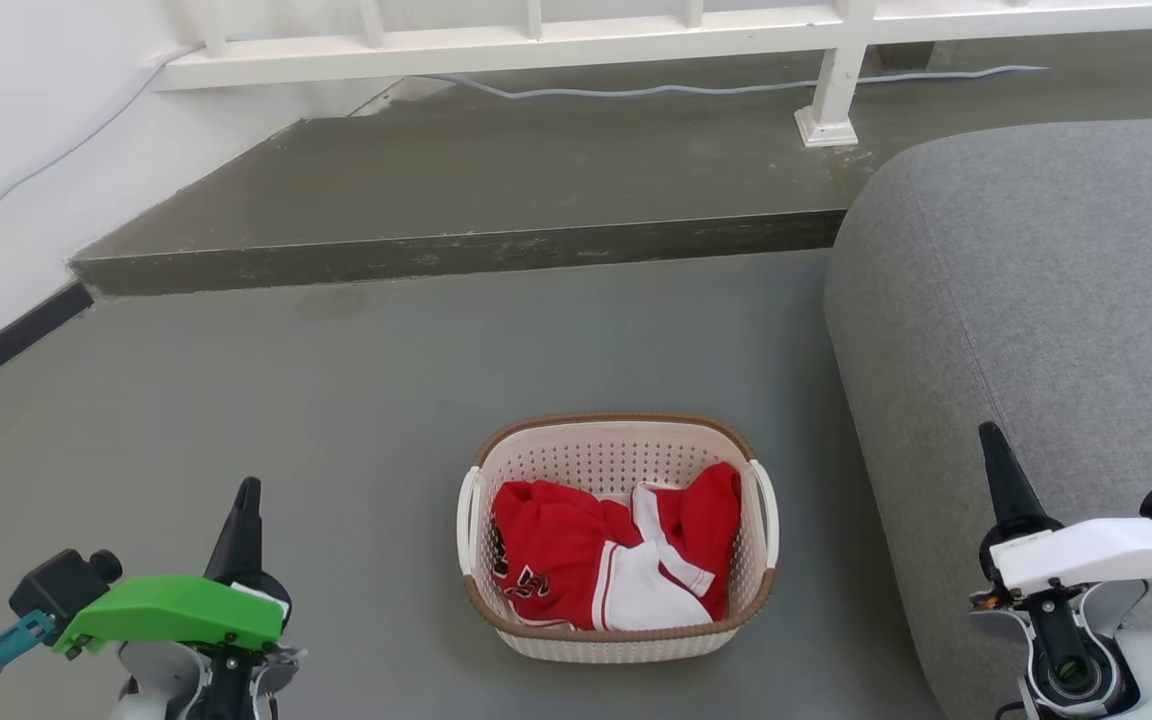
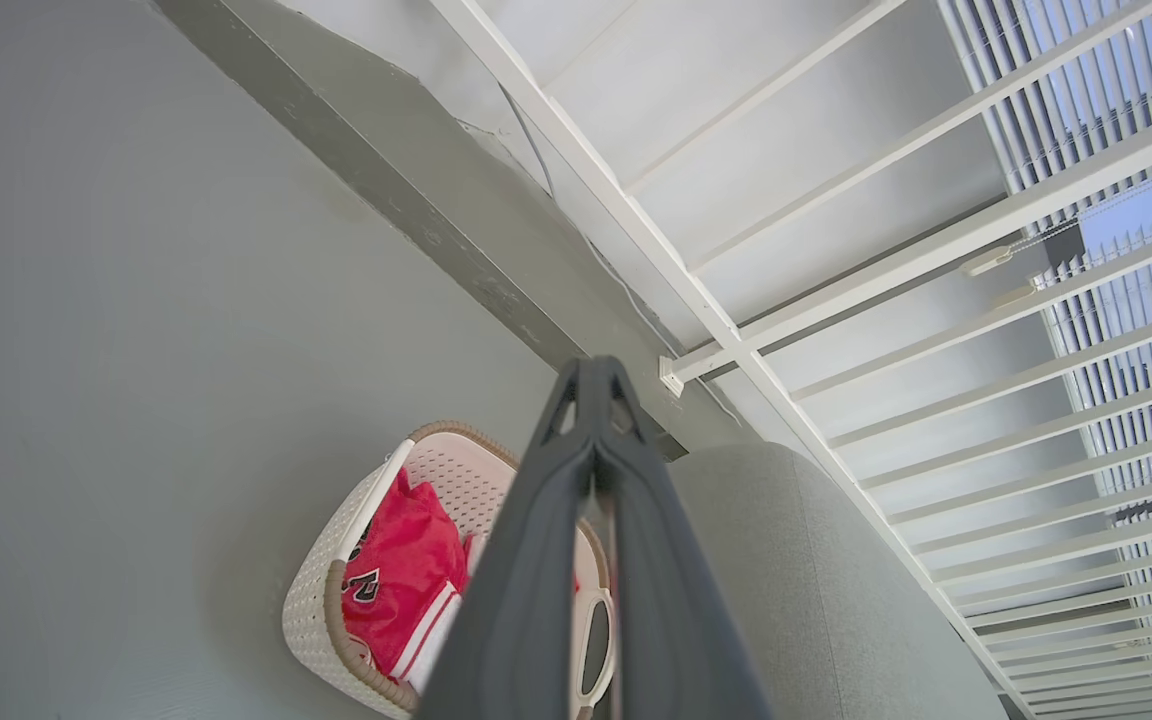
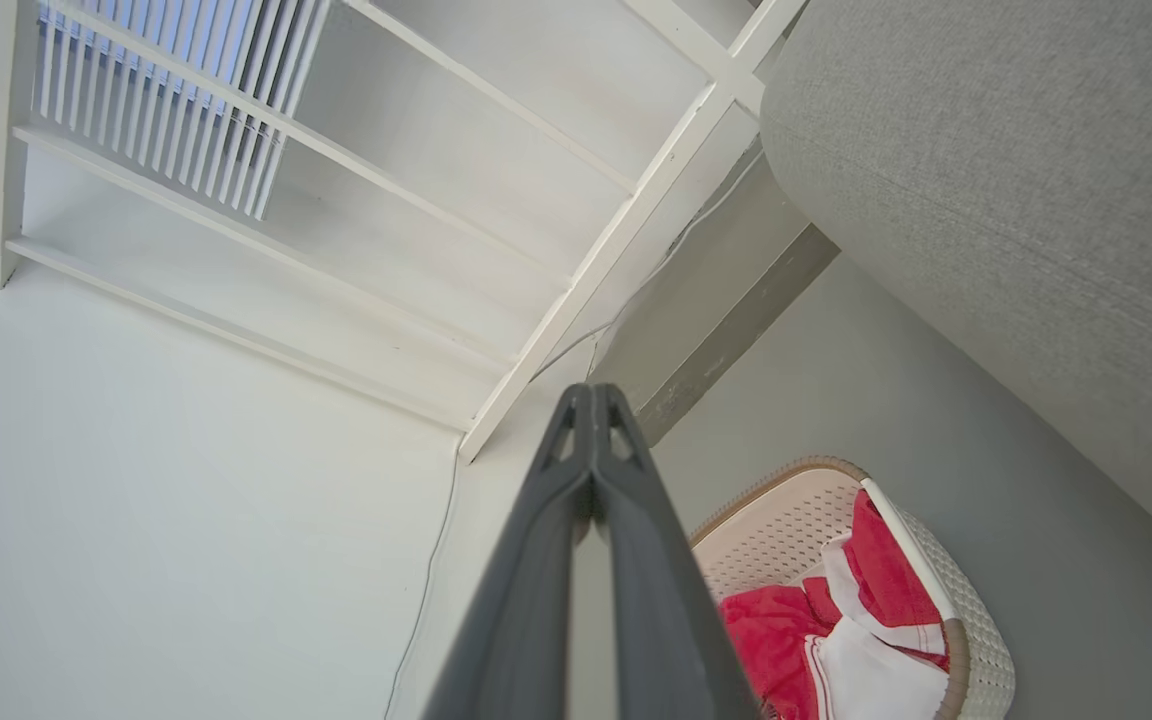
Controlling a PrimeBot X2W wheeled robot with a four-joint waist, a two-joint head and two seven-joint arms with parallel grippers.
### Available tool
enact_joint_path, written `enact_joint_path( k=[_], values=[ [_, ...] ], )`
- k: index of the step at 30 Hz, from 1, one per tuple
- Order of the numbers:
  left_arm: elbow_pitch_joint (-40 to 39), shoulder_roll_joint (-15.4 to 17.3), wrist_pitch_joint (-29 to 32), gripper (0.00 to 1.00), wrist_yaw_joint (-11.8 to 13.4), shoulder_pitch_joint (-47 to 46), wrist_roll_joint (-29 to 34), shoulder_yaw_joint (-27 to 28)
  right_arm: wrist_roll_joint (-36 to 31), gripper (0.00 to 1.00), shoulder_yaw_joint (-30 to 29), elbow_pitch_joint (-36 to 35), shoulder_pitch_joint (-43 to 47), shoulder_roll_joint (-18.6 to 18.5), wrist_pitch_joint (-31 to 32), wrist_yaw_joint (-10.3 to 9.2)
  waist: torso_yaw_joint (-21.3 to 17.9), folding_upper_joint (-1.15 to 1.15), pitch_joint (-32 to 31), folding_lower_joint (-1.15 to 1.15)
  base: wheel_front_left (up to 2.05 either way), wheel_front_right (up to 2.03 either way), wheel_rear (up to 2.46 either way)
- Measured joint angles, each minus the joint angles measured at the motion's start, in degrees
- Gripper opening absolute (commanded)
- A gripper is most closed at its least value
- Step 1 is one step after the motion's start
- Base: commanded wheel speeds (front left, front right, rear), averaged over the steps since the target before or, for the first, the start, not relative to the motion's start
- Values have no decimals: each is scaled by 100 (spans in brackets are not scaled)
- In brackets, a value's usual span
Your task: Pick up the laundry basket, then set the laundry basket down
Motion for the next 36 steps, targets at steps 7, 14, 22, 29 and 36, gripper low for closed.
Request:
enact_joint_path(
  k=[7,14,22,29,36],
  values=[
    [-23,-1,137,0,-22,0,-409,100,452,0,-123,22,-64,16,113,8,5,0,-14,0,0,0,0],
    [-41,-1,246,0,-51,0,-771,203,838,0,-208,32,-65,35,232,11,10,0,-27,0,0,0,0],
    [-60,-2,357,0,-69,0,-1284,338,1368,0,-342,42,-74,63,359,51,15,0,-44,0,0,0,0],
    [-81,-3,508,0,-116,0,-1707,435,1826,0,-454,49,-109,88,467,57,20,0,-59,0,0,0,0],
    [-93,-4,635,0,-125,0,-2113,565,2263,0,-557,64,-163,103,586,90,25,0,-73,0,0,0,0]
  ],
)
